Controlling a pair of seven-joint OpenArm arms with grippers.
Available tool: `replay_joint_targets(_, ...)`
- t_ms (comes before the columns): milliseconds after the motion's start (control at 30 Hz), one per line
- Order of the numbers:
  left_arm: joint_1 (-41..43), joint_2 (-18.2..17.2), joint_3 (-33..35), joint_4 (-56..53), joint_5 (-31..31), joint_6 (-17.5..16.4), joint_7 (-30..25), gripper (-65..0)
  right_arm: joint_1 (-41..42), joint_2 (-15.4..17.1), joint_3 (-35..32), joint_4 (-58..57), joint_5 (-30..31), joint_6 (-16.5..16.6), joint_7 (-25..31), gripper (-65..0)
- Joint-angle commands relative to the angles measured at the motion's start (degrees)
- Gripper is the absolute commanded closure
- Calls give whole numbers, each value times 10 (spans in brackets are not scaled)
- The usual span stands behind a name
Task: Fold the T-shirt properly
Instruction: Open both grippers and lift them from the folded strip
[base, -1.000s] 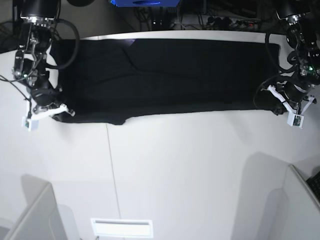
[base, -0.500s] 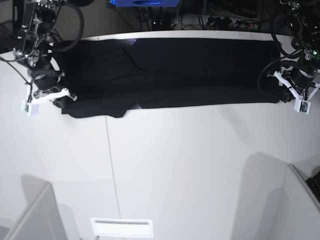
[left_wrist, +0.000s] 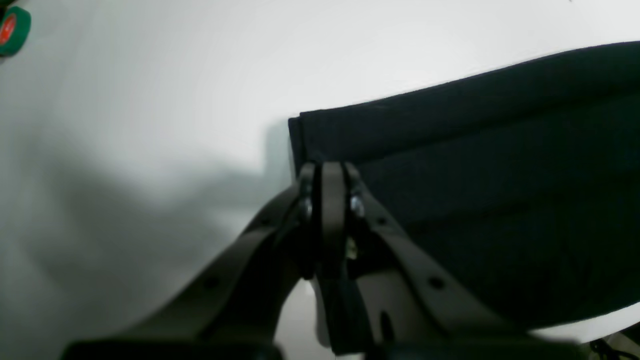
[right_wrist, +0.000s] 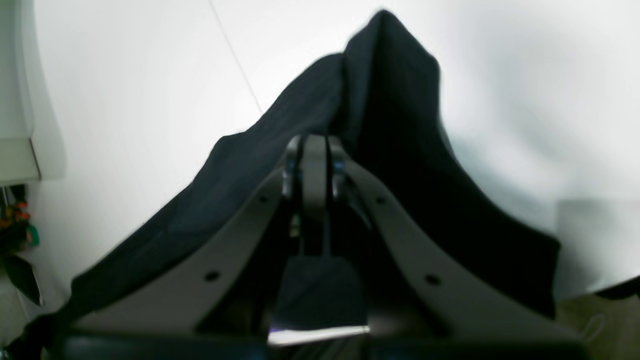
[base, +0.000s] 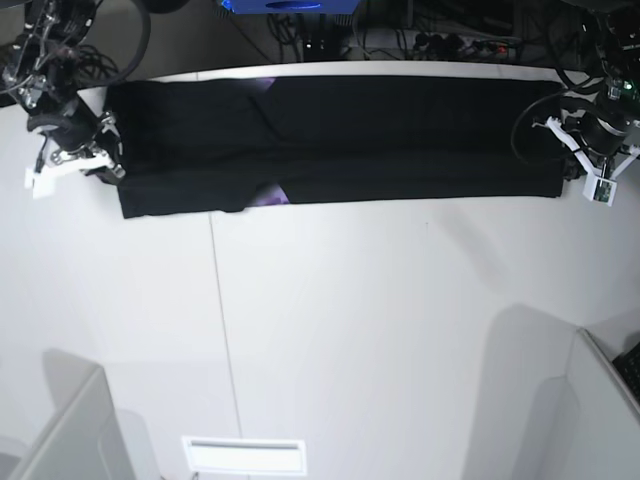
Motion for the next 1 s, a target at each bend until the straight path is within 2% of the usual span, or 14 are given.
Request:
replay_joint_targets(0, 5, -11, -17, 10, 0, 2, -9, 0, -3, 5, 1, 12, 10, 3, 9, 0)
replay_joint_targets(200, 31, -11, -40, 9, 4, 2, -9, 0, -37, 2, -1, 12, 10, 3, 10, 0)
replay_joint_targets(300, 41, -11, -38, 9, 4, 2, -9, 0, -54, -16, -1, 12, 10, 4, 9, 0)
replay_joint_targets(900, 62, -10, -36, 4, 5, 2, -9, 0, -61, -16, 2, 8, 8, 4, 9, 0)
replay_joint_targets(933, 63, -10, -36, 4, 5, 2, -9, -41, -61, -16, 2, 8, 8, 4, 9, -2)
replay_joint_targets(967, 63, -9, -36, 4, 5, 2, -9, -97, -61, -16, 3, 8, 8, 4, 9, -51)
